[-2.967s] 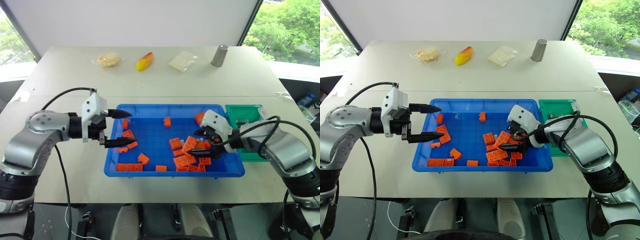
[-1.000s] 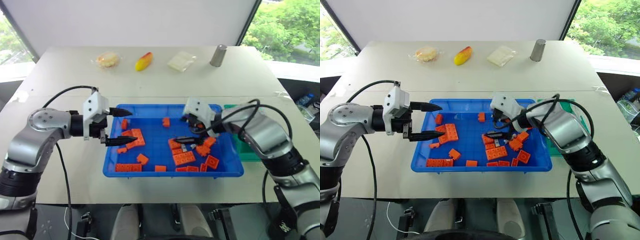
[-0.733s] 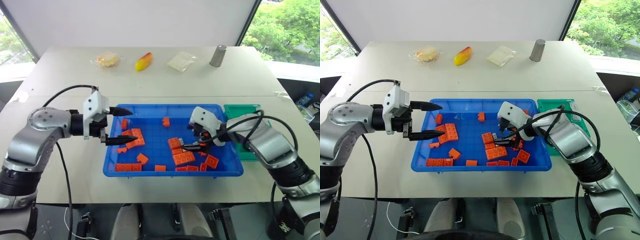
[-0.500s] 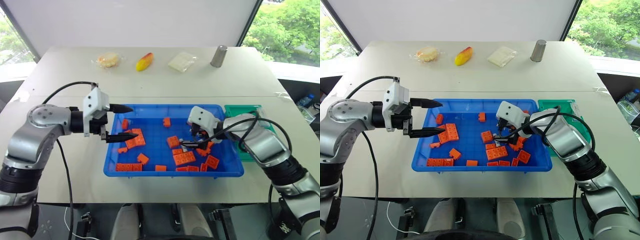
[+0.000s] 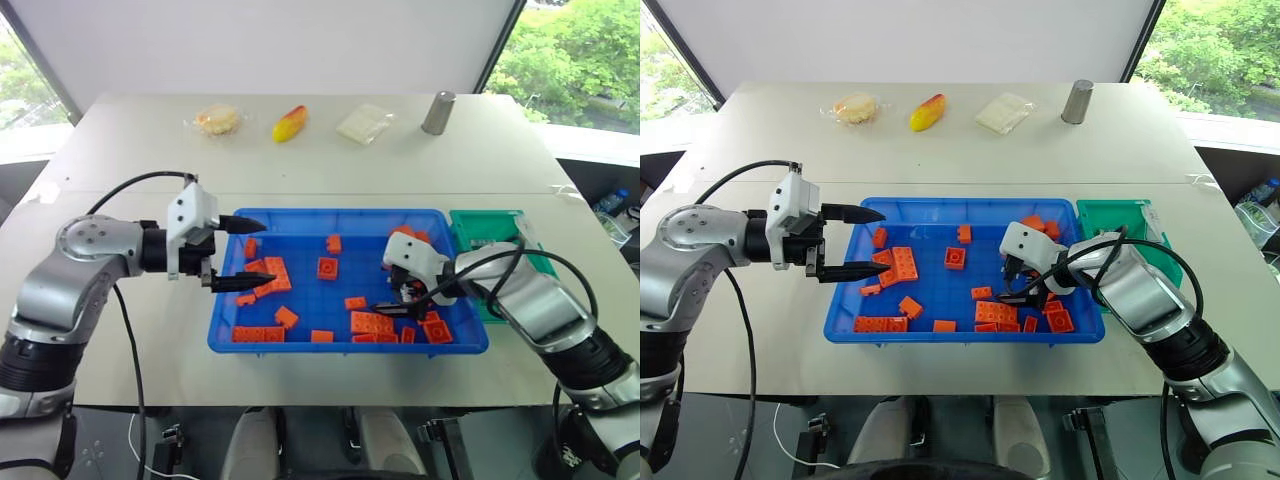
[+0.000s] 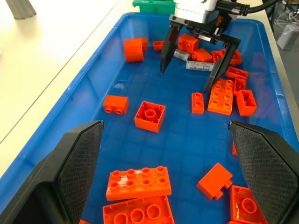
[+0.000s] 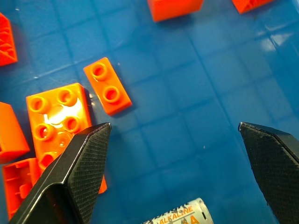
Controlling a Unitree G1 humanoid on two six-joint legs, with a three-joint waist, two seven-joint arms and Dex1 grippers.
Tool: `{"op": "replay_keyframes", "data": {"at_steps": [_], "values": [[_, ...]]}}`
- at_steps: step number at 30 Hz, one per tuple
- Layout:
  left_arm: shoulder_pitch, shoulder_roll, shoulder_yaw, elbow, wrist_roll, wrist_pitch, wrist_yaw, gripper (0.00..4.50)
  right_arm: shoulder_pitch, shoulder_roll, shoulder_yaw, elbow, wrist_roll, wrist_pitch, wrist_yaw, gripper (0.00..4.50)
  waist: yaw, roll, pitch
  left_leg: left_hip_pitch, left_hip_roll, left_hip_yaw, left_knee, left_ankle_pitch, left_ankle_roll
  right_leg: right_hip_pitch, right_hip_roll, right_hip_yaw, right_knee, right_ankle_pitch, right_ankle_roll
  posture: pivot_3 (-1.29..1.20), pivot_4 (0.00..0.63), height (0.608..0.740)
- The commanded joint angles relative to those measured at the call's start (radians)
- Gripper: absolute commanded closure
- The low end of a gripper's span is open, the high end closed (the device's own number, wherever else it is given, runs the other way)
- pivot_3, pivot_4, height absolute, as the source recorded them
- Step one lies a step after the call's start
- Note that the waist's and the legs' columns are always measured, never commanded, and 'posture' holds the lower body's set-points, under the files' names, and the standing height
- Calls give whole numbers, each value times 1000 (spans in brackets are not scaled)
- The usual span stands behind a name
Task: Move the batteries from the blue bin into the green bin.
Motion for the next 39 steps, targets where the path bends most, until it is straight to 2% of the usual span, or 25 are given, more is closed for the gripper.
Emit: {"op": "replay_keyframes", "data": {"at_steps": [1, 5, 8, 12, 17, 31, 39], "values": [[9, 4, 16, -30, -9, -12, 1, 0, -20, -30, -104, -76, 58, 31, 20, 8, 0, 0, 0, 0, 0, 0, 0, 0, 0, 0, 0, 0, 0, 0, 0, 0, 150, 740], [6, 0, 7, -20, -1, -23, -4, 0, -110, -88, -117, -28, 74, -59, 123, 8, -1, 0, 0, 0, 0, 0, 0, 0, 0, 0, 0, 0, 0, 0, 0, 0, 150, 740], [-14, -11, -2, -12, 2, -26, -5, 0, -191, -146, -62, 61, 38, -175, 241, 8, -2, 0, 1, 0, 0, 0, 0, 0, 0, 0, 0, 0, -1, 0, 0, 0, 150, 740], [-34, -23, -12, 3, 11, -29, -6, 0, -209, -245, 45, 115, -61, -349, 401, 8, 2, 0, 0, 0, 0, 0, -1, 0, 0, 0, 0, -1, -2, -1, 1, 0, 150, 740], [-20, -22, -17, -13, 3, -28, -15, 0, -205, -242, 95, 172, -169, -444, 414, 8, -4, -1, 1, -1, 0, 2, 0, 0, 0, -1, -1, 1, -2, -1, 2, 0, 150, 740], [-38, -36, -50, -48, -55, 11, -56, 0, -110, -211, 79, 43, -164, -334, 456, 8, 1, -1, 1, -1, 0, 1, 0, 0, 0, -1, -1, 0, -1, -1, 1, 0, 150, 740], [-44, -48, -60, -53, -60, 20, -55, 0, -112, -163, 108, 113, -218, -363, 422, 8, 0, -1, 1, 0, 0, 1, 0, 0, 0, 0, 0, 0, -1, -1, 1, 0, 150, 740]]}}
